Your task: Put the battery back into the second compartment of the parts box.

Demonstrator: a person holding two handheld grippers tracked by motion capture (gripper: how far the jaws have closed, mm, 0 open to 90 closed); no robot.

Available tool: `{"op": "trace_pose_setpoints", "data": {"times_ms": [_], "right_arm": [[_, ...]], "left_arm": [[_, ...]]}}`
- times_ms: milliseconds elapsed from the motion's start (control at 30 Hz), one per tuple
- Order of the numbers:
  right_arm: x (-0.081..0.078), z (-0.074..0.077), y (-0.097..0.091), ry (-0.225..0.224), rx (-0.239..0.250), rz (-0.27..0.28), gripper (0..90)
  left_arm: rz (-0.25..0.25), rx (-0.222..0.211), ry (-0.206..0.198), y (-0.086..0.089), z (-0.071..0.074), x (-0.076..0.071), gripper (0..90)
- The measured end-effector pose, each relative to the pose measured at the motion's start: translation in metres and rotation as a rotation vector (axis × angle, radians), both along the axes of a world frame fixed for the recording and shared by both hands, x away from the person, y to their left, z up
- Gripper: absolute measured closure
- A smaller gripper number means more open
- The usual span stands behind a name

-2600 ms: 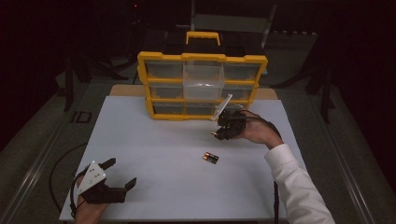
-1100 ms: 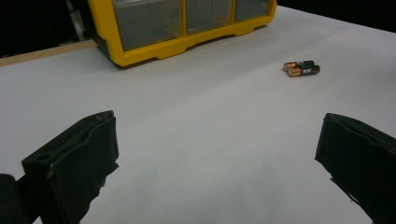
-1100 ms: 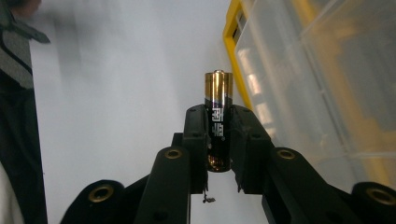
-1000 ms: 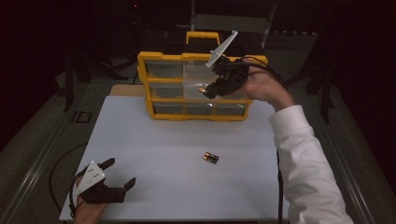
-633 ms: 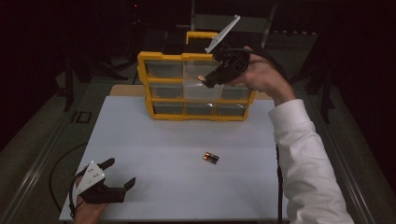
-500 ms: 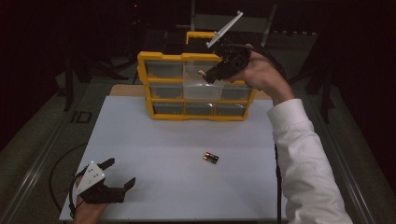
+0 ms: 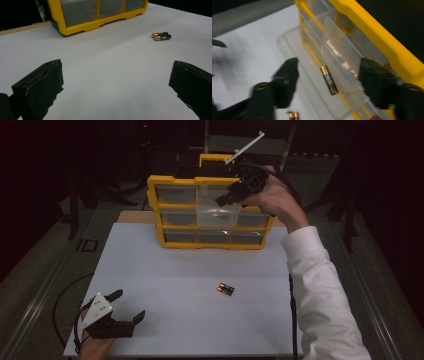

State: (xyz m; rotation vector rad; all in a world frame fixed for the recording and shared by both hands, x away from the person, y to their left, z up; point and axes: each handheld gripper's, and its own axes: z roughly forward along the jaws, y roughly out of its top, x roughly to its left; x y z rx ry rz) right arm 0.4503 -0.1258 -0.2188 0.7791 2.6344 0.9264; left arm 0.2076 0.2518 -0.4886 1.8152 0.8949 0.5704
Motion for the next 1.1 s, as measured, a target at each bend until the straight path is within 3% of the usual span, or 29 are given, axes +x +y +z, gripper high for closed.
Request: {"op": "trace_pose_setpoints", "data": {"times_ms": [33,167,600,1100], "right_arm": [[-0.001,-0.001,-0.002,-0.008,-0.022,-0.01,22.1],[-0.005,-0.001,-0.006,-0.024,-0.018,-0.021,15.1],[-0.018,-0.012,-0.029,-0.019,-0.062,-0.019,12.8],[-0.032,-0.054,-0.047,0.011,-0.095,0.007,13.1]], "left_arm": [[0.001,-0.002,0.001,0.0,0.0,0.0,0.1],[0.0,0.0,0.001,0.0,0.0,0.0,0.1],[-0.001,0.004,0.001,-0.001,0.0,0.0,0.1],[0.0,-0.002,0.0,-0.001,0.0,0.0,0.1]]}}
